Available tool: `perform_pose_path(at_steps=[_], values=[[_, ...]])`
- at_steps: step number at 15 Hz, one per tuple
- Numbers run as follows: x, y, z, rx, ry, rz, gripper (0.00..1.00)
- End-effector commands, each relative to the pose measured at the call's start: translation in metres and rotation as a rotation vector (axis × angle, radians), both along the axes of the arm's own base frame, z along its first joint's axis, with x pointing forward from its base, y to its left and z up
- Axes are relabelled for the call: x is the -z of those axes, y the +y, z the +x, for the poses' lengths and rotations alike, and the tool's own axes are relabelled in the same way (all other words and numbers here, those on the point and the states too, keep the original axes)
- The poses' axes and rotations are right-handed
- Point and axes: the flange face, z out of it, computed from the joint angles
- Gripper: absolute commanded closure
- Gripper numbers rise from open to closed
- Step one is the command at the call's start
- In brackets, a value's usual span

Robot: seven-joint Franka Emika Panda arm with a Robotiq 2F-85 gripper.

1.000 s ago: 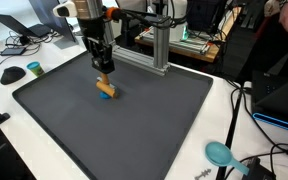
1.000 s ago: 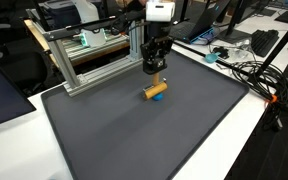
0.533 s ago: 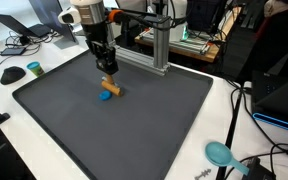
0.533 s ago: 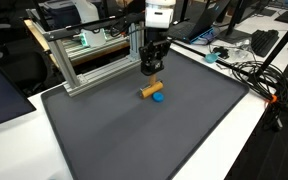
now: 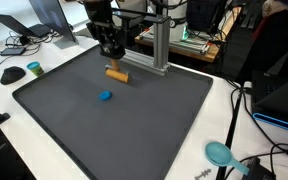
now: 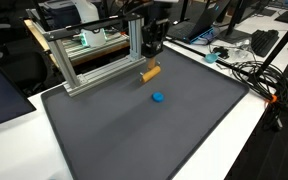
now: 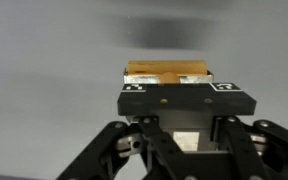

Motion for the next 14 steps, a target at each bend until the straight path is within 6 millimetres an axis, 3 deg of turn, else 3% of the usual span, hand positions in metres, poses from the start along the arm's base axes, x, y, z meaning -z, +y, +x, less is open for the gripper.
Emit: perform_pose_path(at_steps=[1, 5, 8, 9, 13, 14], values=[[-0.067, 0.003, -0.008, -0.199, -0.047, 0.024, 0.78], [-0.092, -0.008, 0.005, -0.424, -0.1, 0.009, 0.78], [-0.094, -0.014, 0.018, -0.584, -0.139, 0.017, 0.78], [-0.089, -0.008, 0.006, -0.497, -0.106, -0.003, 0.53], [-0.086, -0.012, 0.013, -0.565, -0.113, 0.003, 0.53], [-0.085, -0.012, 0.013, -0.568, -0.112, 0.003, 0.78]])
